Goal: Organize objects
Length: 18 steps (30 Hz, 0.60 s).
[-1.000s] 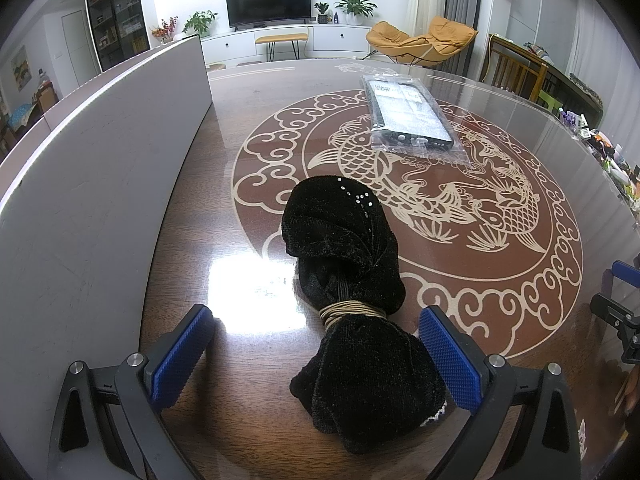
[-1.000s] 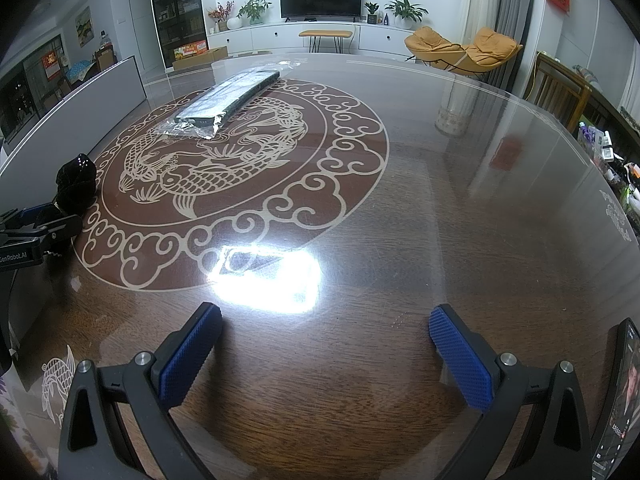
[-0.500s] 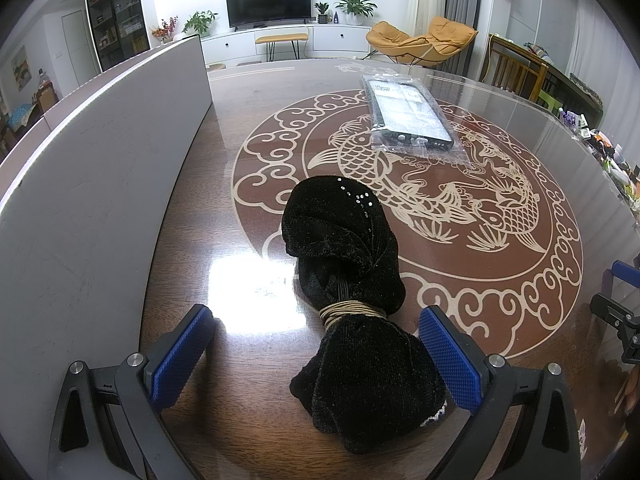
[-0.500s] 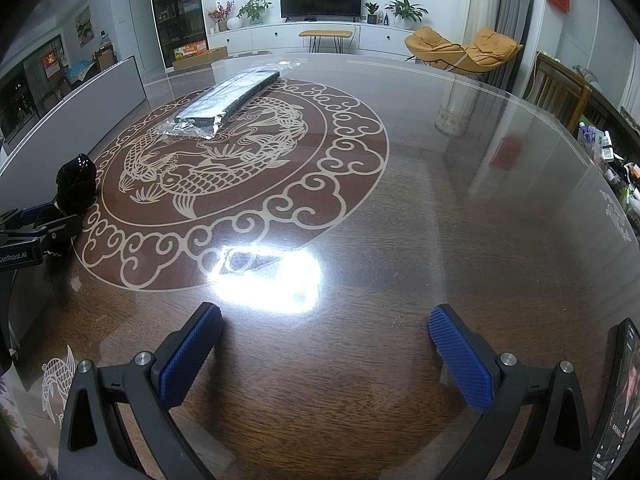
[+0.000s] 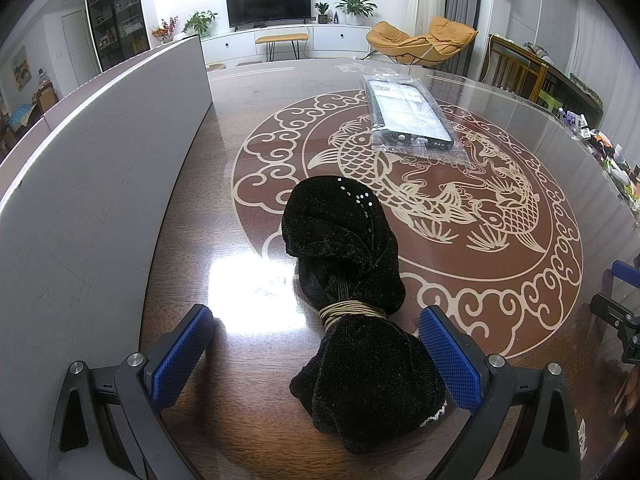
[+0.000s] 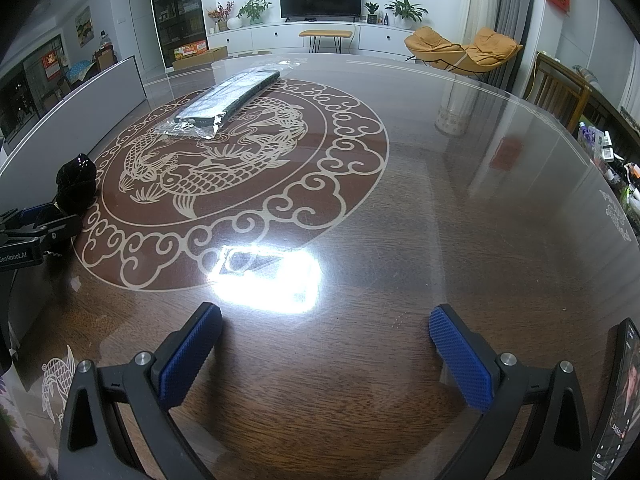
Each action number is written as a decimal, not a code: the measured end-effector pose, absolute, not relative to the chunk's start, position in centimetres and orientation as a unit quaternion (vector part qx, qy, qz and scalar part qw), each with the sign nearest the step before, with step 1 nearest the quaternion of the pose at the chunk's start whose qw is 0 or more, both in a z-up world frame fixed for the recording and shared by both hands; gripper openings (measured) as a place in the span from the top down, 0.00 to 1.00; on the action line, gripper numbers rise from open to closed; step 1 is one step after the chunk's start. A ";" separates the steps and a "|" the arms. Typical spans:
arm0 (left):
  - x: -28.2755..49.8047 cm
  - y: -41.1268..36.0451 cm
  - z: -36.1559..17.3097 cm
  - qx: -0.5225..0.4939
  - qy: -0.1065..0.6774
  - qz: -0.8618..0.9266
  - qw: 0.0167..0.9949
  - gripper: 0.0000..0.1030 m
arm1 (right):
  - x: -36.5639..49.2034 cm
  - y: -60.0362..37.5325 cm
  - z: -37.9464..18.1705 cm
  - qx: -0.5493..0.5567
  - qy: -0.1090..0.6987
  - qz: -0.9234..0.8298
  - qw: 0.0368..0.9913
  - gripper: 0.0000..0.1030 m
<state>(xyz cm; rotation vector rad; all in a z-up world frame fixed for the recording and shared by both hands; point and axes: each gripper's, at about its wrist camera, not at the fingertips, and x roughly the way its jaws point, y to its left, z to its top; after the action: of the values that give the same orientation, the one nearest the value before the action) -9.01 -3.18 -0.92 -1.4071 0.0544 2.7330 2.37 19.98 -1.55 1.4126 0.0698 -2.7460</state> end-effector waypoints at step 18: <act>-9.0 -3.2 -0.9 -0.457 0.018 0.888 0.034 0.00 | -4.1 16.5 1.8 0.448 0.030 -0.891 0.063 0.00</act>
<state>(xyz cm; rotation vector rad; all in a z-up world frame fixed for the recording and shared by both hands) -9.00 -3.20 -0.89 -1.4072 0.0544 2.7329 -4.08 16.50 1.84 1.3550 0.0909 -2.6928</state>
